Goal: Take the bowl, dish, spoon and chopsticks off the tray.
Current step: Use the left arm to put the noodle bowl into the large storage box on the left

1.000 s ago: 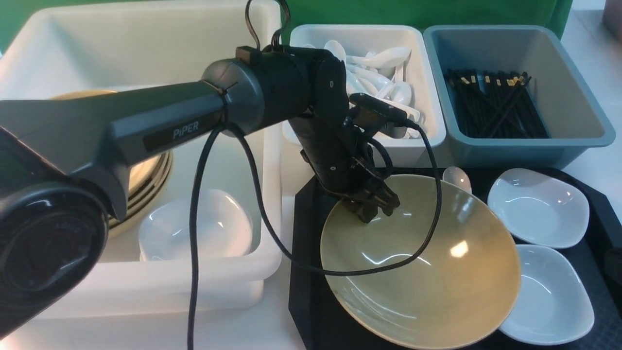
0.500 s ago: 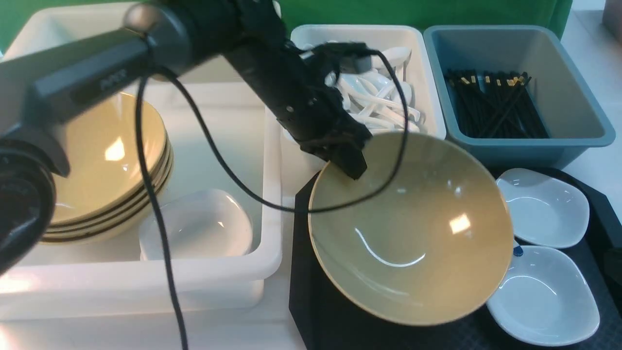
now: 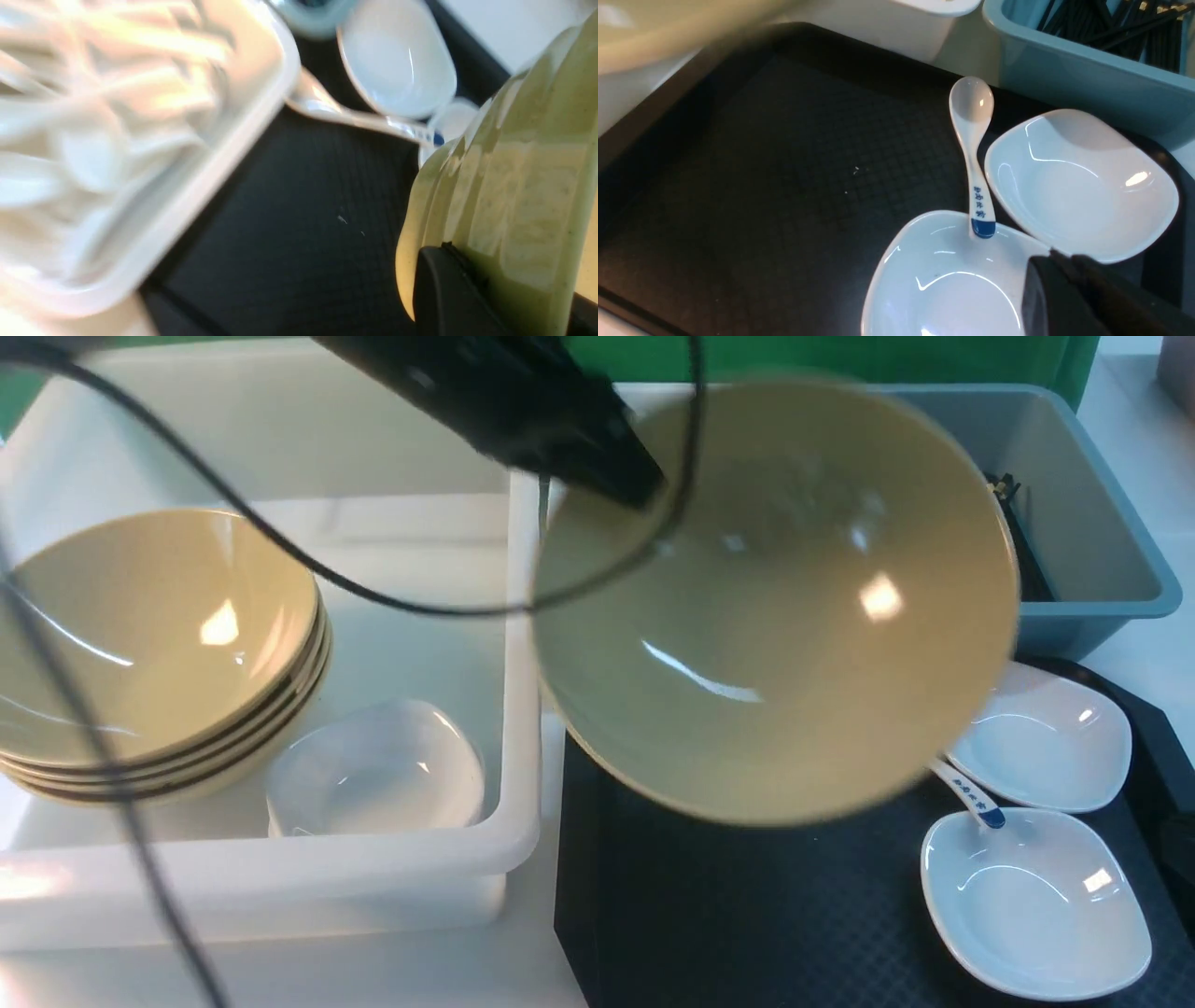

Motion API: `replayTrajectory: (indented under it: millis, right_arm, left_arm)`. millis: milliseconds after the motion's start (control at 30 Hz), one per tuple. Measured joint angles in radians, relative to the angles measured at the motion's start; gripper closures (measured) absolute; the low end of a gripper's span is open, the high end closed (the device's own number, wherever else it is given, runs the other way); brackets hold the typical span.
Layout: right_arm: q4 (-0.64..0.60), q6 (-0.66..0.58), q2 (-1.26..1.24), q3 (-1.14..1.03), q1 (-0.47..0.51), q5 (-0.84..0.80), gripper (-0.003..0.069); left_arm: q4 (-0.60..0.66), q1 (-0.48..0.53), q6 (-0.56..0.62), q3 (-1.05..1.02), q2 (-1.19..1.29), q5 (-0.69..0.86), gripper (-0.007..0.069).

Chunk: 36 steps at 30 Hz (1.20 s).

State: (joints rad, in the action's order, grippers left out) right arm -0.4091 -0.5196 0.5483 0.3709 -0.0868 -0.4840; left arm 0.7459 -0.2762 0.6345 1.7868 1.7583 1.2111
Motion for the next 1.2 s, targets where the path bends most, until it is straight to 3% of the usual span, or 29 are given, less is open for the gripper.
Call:
replayTrajectory:
  millis: [233, 267, 300, 333, 533, 867, 1200]
  right_arm:
    - [0.000, 0.000, 0.000, 0.000, -0.023, 0.014, 0.0567]
    - [0.000, 0.000, 0.000, 0.000, -0.027, 0.030, 0.0565]
    - [0.000, 0.000, 0.000, 0.000, -0.029, 0.032, 0.0565]
    - [0.000, 0.000, 0.000, 0.000, -0.032, 0.044, 0.0562]
    - [0.000, 0.000, 0.000, -0.027, -0.033, 0.081, 0.0561]
    - [-0.002, 0.000, 0.000, -0.038, -0.033, 0.090, 0.0559]
    - [-0.002, 0.000, 0.000, -0.038, -0.033, 0.090, 0.0552]
  left_arm:
    - [-0.025, 0.319, 0.004, -0.104, -0.259, -0.007, 0.0620]
    - [-0.029, 0.397, 0.005, -0.176, -0.305, -0.035, 0.0620]
    - [-0.029, 0.408, 0.006, -0.199, -0.317, -0.048, 0.0620]
    - [-0.027, 0.515, 0.008, -0.309, -0.364, -0.114, 0.0620]
    - [0.009, 0.721, 0.003, -0.601, -0.403, -0.325, 0.0620]
    - [-0.009, 0.757, -0.015, -0.735, -0.404, -0.587, 0.0620]
    - [-0.047, 0.776, -0.073, -0.735, -0.401, -0.615, 0.0620]
